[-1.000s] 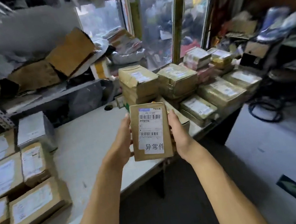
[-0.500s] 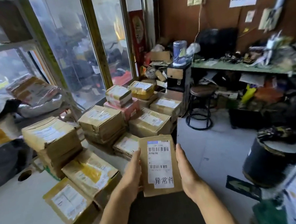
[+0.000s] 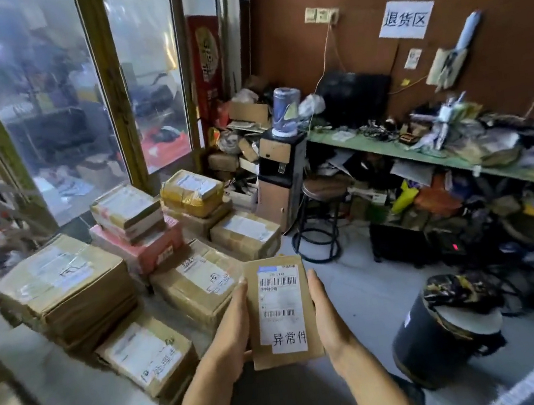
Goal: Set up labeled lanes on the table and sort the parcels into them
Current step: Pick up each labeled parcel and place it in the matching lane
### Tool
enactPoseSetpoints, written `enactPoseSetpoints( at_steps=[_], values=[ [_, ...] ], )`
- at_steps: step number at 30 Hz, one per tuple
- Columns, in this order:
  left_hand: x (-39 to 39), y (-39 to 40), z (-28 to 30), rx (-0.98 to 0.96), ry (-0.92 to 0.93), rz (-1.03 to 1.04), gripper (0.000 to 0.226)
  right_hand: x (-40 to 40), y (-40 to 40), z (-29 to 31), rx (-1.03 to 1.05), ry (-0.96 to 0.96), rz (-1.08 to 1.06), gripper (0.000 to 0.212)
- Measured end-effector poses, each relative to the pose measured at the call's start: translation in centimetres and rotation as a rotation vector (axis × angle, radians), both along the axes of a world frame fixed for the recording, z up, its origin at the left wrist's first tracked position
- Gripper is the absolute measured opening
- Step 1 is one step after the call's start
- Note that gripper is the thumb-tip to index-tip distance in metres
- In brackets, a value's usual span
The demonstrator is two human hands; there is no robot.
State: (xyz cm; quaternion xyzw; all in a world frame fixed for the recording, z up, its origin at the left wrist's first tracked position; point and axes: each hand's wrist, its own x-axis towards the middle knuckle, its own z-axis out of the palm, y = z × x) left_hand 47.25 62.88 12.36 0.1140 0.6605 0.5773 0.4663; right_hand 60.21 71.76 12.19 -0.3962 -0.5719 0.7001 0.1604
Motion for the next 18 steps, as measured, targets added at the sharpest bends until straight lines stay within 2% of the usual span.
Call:
enactPoseSetpoints(
  at_steps=[4,9,12,14,18],
  values=[
    [-1.2,5.4,0.3,0.021,-0.046,-0.016,0.058,-1.2,6.0,0.6,0.001,0.022,0.019,0.065],
    [-3.9,10.1,0.3,0.011,-0.077,0.047,0.055,-4.6,12.8,0.9,-0.03,0.046,0.079,0.069],
    [-5.7,12.4,-0.1,0.009,-0.123,0.137,0.058,-6.8,16.4,1.5,-0.008,-0.009,0.111,0.056],
    [-6.9,14.0,-0.2,0.034,-0.155,0.203,0.049,-8.8,17.9,3.4,0.03,-0.049,0.096,0.049],
    [-9.3,17.7,-0.6,0.08,-0.185,0.332,0.039,-14.7,25.0,1.5,0.099,-0.095,0.255,0.063]
  ],
)
